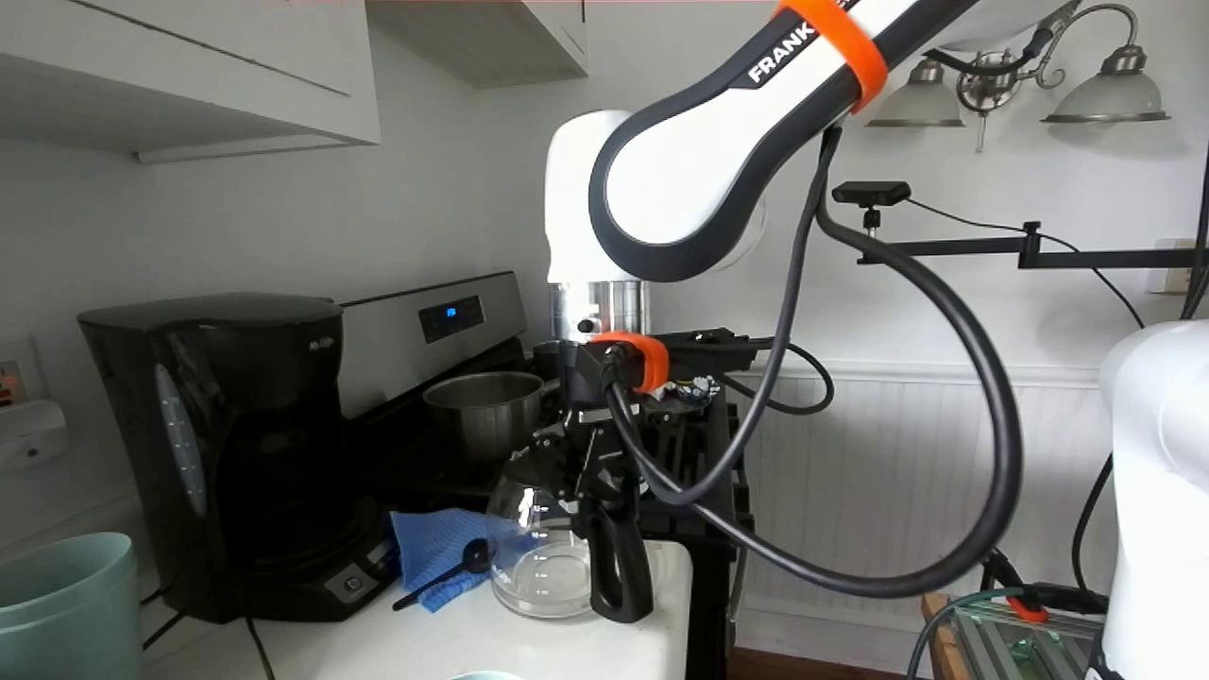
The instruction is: Put the transparent kettle on the stove
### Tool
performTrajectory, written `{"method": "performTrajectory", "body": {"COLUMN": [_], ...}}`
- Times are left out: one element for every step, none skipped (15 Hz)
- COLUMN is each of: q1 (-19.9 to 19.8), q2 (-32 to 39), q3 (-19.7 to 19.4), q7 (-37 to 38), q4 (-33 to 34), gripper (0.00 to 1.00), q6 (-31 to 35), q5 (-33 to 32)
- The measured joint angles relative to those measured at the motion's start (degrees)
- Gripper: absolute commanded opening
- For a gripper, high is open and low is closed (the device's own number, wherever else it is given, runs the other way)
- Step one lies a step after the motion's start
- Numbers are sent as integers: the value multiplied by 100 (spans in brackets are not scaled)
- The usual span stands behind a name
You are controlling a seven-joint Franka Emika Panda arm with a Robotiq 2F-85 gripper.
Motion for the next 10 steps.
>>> {"method": "performTrajectory", "body": {"q1": [0,0,0,0,0,0,0,0,0,-1], "q2": [0,0,0,0,0,0,1,1,3,5], "q3": [-6,-10,-12,-13,-13,-14,-16,-17,-19,-20], "q7": [0,0,0,0,0,0,0,0,0,0], "q4": [1,3,5,6,6,7,7,7,7,7], "gripper": [51,52,48,47,42,43,37,35,35,30], "q6": [0,0,0,0,0,0,0,0,0,0], "q5": [5,14,21,23,24,24,24,24,24,24]}}
